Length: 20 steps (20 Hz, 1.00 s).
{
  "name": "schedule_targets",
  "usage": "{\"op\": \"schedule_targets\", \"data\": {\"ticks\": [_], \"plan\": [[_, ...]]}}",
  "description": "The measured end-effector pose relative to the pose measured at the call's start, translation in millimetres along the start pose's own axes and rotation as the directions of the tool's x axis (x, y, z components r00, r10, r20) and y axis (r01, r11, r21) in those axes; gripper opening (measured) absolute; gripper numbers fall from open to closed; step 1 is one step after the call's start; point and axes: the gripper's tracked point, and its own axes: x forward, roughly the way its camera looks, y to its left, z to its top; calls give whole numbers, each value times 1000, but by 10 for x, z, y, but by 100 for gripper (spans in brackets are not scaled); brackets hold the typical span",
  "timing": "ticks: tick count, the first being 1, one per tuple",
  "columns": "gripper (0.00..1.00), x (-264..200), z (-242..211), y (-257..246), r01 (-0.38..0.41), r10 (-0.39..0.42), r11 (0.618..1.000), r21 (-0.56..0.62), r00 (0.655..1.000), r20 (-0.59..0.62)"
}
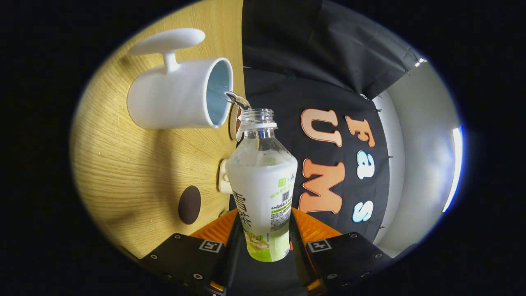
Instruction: Take the bottle from table, then pour the juice into the cup, finally place the bottle on the coaster
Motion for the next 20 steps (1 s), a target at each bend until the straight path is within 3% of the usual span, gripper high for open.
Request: {"op": "schedule_targets", "data": {"ticks": [20], "plan": [[60, 3, -3, -244, 85, -84, 994, -63, 996, 17]]}}
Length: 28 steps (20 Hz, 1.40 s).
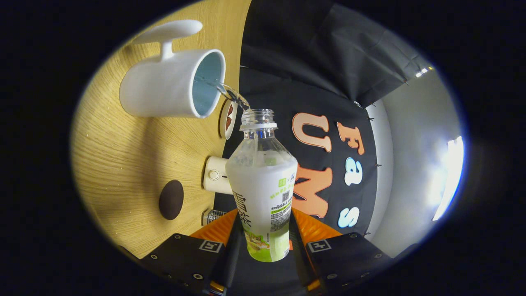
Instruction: Take the bottle from table, then pour the juice into the cup, finally place the bottle on the coaster
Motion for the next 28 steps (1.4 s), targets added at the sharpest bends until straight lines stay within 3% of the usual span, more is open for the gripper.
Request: {"op": "schedule_targets", "data": {"ticks": [28], "plan": [[60, 48, 116, -409, 134, -125, 978, -159, 990, 65]]}}
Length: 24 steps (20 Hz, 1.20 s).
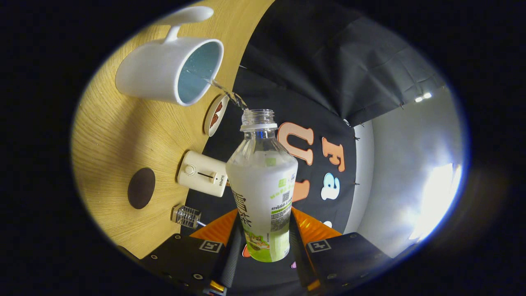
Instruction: Take the bottle from table, then pour the juice into the cup, finally place the bottle on the coaster
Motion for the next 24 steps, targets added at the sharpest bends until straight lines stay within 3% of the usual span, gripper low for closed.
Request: {"op": "schedule_targets", "data": {"ticks": [24], "plan": [[60, 92, 122, -160, 55, -42, 989, -134, 994, 96]]}}
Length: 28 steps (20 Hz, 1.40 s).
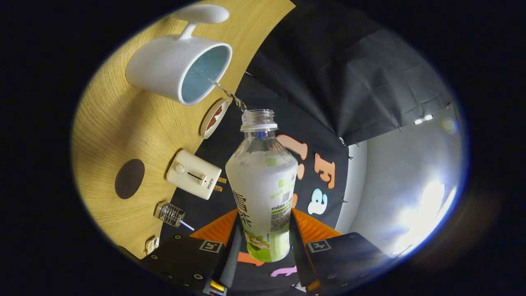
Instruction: Take the bottle from table, then pour the juice into the cup, finally place the bottle on the coaster
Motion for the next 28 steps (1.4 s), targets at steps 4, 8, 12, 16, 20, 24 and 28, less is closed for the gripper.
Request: {"op": "schedule_targets", "data": {"ticks": [4, 8, 12, 16, 20, 24, 28], "plan": [[60, 17, 30, -24, 6, -6, 1000, -27, 1000, 26], [60, 11, 53, -45, 7, -5, 999, -50, 999, 37], [60, 57, 22, -71, 19, -17, 998, -61, 999, 40], [60, 62, 15, -79, 26, -24, 998, -61, 999, 40], [60, 28, 31, -13, 16, -15, 999, -29, 999, 30], [60, -45, 83, 59, -7, 7, 1000, 7, 1000, 18], [60, -31, 160, 271, -66, 66, 992, 106, 998, 8]]}}
